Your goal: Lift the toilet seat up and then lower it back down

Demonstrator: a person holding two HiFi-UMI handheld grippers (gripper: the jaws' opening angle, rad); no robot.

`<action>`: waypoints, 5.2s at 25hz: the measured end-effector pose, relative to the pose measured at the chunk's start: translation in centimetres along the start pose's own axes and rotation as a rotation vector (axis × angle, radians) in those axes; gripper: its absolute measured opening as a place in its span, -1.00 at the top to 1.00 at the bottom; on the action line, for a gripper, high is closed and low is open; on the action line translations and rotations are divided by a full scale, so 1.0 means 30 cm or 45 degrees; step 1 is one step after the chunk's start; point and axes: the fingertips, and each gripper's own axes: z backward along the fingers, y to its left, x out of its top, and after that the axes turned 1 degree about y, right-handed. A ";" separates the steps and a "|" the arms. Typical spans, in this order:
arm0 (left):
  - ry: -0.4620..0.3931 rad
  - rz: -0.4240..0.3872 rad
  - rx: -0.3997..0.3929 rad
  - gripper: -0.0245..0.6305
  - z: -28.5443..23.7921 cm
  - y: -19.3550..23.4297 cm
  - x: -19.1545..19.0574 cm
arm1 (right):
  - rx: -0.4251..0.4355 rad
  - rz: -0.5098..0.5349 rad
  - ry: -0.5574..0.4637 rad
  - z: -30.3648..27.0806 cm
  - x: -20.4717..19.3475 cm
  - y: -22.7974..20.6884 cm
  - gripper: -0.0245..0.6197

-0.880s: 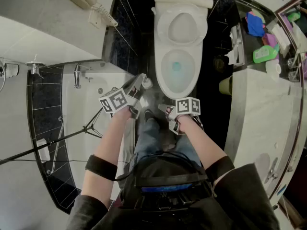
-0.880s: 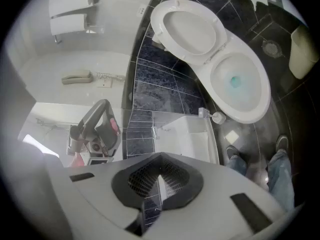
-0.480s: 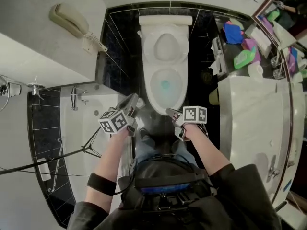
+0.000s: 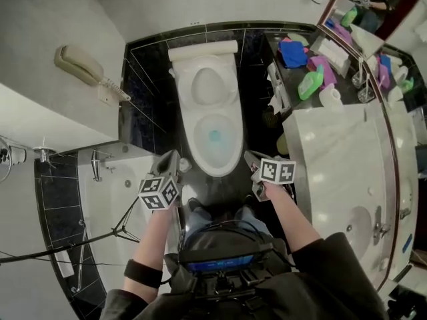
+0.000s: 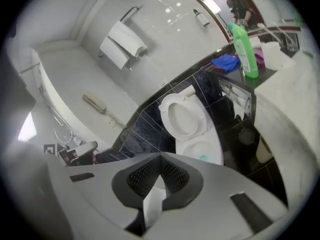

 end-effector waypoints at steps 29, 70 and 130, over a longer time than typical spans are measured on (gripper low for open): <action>0.015 -0.333 0.300 0.93 0.031 -0.140 -0.098 | -0.144 0.759 -0.074 0.175 0.115 -0.058 0.89; 0.493 -1.153 0.038 0.20 -1.429 0.976 -0.018 | 0.014 0.823 0.126 -1.417 0.283 0.185 0.89; 0.784 -1.590 -0.026 0.33 -1.970 1.256 -0.154 | 0.022 0.658 0.160 -1.786 0.262 0.031 0.89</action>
